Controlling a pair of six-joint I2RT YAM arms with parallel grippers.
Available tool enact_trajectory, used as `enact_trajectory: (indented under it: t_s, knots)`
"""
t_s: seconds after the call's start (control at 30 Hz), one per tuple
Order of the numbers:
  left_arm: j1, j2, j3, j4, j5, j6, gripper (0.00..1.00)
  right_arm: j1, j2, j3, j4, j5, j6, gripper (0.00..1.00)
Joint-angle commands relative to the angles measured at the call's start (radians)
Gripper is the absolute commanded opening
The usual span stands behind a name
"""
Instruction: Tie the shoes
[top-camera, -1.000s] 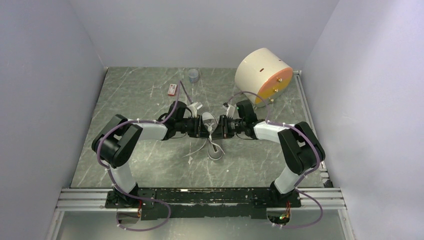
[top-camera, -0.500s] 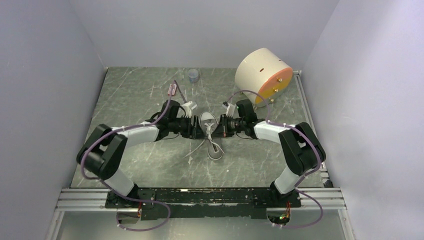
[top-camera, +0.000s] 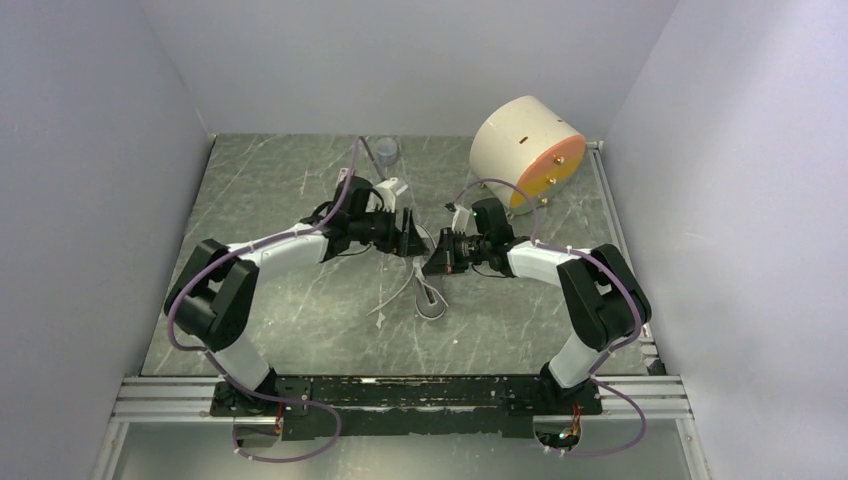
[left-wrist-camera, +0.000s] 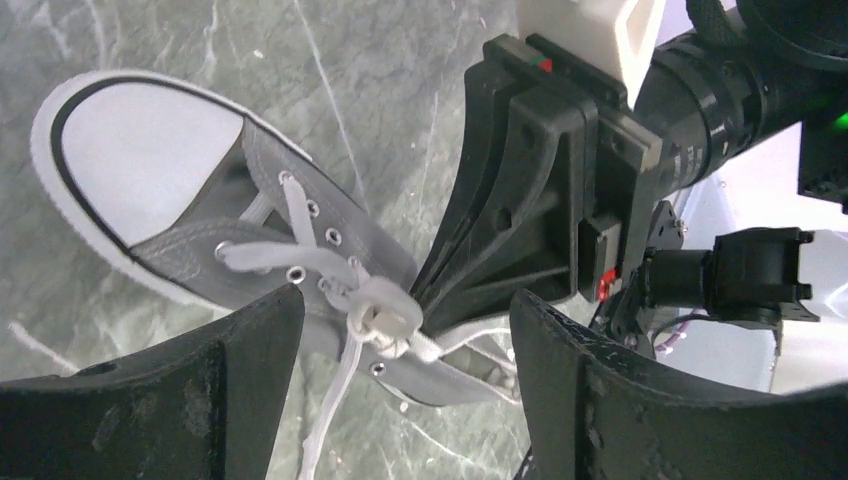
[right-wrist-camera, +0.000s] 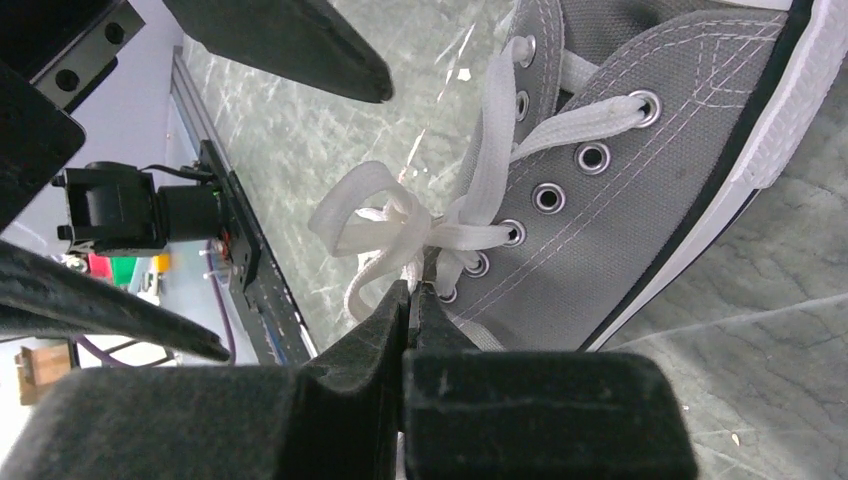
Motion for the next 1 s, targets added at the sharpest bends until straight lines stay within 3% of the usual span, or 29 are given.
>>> enact_trajectory:
  t_s: [0.0, 0.13, 0.37, 0.53, 0.7, 0.97]
  knots:
    - [-0.031, 0.058, 0.07, -0.059, -0.061, 0.007, 0.76, -0.002, 0.009, 0.025, 0.008, 0.002, 0.003, 0.0]
    - [-0.033, 0.087, 0.097, -0.114, -0.076, 0.02, 0.58, -0.002, 0.007, 0.032, -0.002, 0.001, 0.0, 0.0]
    - [-0.035, 0.077, 0.07, -0.142, -0.086, 0.043, 0.39, -0.001, 0.007, 0.049, -0.028, -0.001, -0.013, 0.0]
    - [-0.035, 0.016, 0.005, -0.147, -0.122, 0.042, 0.12, -0.004, 0.0, 0.064, -0.054, 0.036, -0.013, 0.0]
    - [-0.036, -0.076, -0.134, -0.095, -0.111, -0.017, 0.05, -0.005, -0.012, 0.062, -0.017, 0.083, 0.04, 0.0]
    - [-0.05, -0.177, -0.347, 0.121, -0.111, -0.217, 0.05, -0.007, -0.005, 0.025, 0.109, 0.117, 0.156, 0.0]
